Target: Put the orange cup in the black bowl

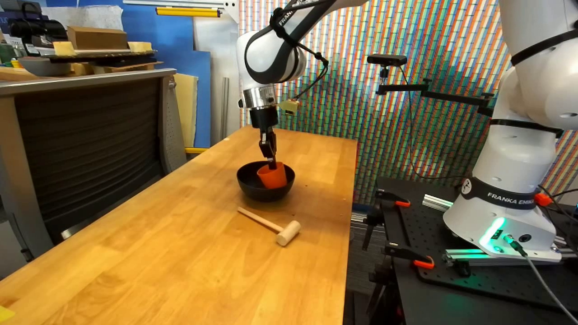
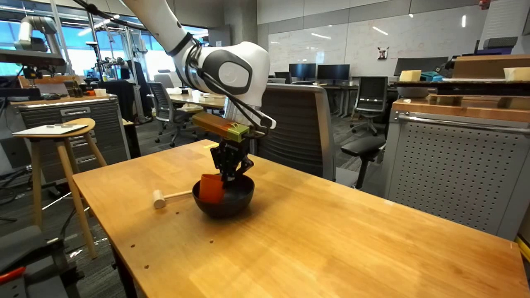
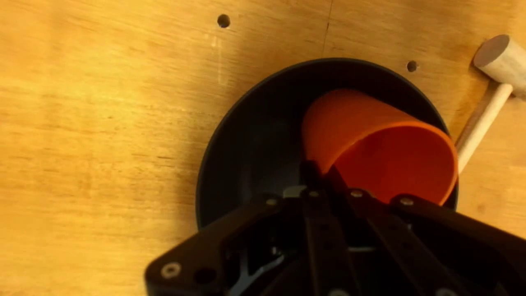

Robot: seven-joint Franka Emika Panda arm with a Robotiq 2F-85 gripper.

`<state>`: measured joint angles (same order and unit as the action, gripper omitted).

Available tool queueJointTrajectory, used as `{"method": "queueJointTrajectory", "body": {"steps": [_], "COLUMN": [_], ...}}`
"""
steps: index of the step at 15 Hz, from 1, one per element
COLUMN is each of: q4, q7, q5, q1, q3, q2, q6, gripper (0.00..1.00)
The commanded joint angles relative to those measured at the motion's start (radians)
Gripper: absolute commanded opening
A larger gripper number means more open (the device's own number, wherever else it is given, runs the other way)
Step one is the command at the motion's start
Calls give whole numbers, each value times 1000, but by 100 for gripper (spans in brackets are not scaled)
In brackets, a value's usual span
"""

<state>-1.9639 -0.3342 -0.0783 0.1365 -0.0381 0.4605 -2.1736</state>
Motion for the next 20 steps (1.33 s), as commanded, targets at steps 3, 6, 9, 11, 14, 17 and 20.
{"method": "queueJointTrajectory", "body": {"steps": [3,6,9,11,14,17,20], "q4": [-85,-133,-181,-203,-230,-268,-293], "q7": [11,28,22,18,-26,-61,-59], "q5": [1,18,5,-2,-44,-80,-44], "q1": [-9,-16,-2,6,32,47,38], "q3": [11,18,12,11,-8,-10,20], "q2": [-46,-81,-115,-126,-151,-210,-311], "q6": [-159,-283,-388,-408,-369,-346,-284], "gripper": [1,1,2,31,52,74,98]}}
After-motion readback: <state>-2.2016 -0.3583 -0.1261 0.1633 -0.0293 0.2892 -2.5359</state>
